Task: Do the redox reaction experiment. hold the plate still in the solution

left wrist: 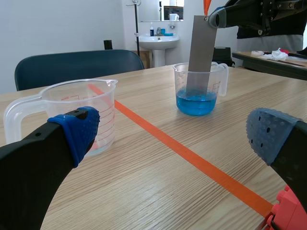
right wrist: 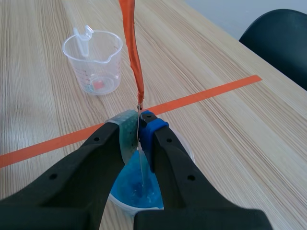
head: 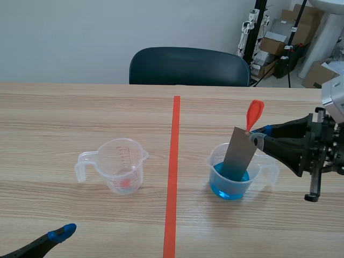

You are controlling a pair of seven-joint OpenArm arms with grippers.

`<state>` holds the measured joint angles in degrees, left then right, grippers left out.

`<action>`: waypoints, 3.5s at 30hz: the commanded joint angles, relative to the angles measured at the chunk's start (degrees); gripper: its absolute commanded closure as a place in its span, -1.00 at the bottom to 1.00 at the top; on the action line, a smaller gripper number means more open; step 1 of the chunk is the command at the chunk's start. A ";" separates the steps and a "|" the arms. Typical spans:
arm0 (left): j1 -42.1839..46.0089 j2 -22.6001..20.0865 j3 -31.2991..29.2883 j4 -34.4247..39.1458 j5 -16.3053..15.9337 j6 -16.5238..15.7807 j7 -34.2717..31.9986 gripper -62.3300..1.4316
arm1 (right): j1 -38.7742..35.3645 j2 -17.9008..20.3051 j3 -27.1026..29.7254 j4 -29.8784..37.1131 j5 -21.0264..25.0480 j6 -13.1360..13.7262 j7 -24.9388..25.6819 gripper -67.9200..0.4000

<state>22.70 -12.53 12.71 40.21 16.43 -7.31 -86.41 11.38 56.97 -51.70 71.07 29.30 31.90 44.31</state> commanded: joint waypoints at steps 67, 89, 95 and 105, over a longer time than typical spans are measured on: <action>-0.02 0.11 0.13 0.76 -0.11 0.09 -0.76 -1.00 | -0.44 -1.29 0.70 -1.01 0.81 -5.16 -1.53 0.97; -0.02 0.11 0.13 0.76 -0.11 0.09 -0.76 -1.00 | -0.44 -1.29 0.70 -1.01 0.81 -5.16 -1.53 0.97; -0.02 0.11 0.13 0.76 -0.11 0.09 -0.76 -1.00 | -0.44 -1.29 0.70 -1.01 0.81 -5.16 -1.53 0.97; -0.02 0.11 0.13 0.76 -0.11 0.09 -0.76 -1.00 | -0.44 -1.29 0.70 -1.01 0.81 -5.16 -1.57 0.97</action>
<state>22.70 -12.53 12.71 40.21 16.43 -7.31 -86.41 10.41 55.55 -51.70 69.84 29.36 26.92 41.93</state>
